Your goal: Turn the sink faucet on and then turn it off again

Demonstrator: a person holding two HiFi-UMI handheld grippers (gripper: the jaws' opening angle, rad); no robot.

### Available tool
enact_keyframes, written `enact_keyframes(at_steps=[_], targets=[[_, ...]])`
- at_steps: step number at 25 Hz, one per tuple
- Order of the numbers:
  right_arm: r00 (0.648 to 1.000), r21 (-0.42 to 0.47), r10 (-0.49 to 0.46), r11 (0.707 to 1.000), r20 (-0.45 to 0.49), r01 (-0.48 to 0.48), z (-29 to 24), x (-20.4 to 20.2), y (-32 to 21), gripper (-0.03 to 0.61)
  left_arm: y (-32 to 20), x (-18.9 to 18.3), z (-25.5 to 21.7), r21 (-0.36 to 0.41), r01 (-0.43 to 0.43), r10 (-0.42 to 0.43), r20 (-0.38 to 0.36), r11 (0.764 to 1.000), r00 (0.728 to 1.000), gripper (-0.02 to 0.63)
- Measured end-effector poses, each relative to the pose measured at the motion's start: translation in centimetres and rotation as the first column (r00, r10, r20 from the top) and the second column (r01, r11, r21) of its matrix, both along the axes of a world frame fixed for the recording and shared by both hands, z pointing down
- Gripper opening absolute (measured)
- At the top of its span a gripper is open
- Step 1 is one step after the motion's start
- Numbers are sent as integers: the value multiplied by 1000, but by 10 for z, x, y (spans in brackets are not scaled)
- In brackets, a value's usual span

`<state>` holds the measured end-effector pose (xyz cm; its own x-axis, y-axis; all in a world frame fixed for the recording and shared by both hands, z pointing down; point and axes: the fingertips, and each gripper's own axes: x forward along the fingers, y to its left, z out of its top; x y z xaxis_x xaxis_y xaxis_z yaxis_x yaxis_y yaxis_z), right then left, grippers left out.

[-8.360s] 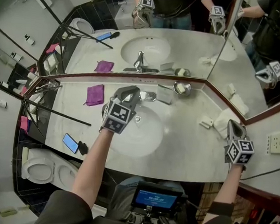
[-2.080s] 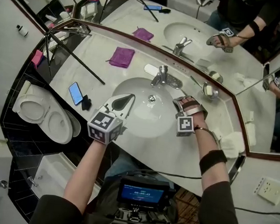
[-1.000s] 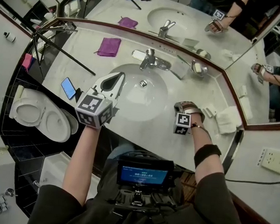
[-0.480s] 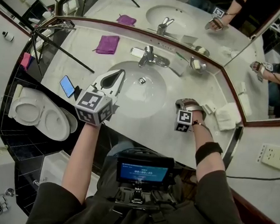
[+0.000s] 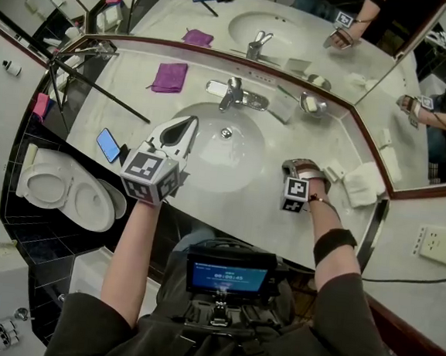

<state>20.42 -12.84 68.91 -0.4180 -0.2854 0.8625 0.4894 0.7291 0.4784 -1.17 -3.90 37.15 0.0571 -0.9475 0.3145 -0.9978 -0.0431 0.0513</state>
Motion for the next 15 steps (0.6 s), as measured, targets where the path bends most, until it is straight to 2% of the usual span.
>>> enact_keyframes(at_steps=[9, 13, 15], targets=[[990, -9, 123, 992, 63, -122, -16, 13, -11, 15, -3, 9, -2, -26, -36, 36, 1, 999, 999, 2], [970, -13, 205, 979, 130, -205, -32, 14, -18, 15, -8, 5, 5, -38, -67, 67, 12, 997, 998, 2], [946, -18, 273, 961, 175, -274, -44, 12, -20, 15, -9, 2, 9, -49, -107, 107, 10, 993, 994, 2]])
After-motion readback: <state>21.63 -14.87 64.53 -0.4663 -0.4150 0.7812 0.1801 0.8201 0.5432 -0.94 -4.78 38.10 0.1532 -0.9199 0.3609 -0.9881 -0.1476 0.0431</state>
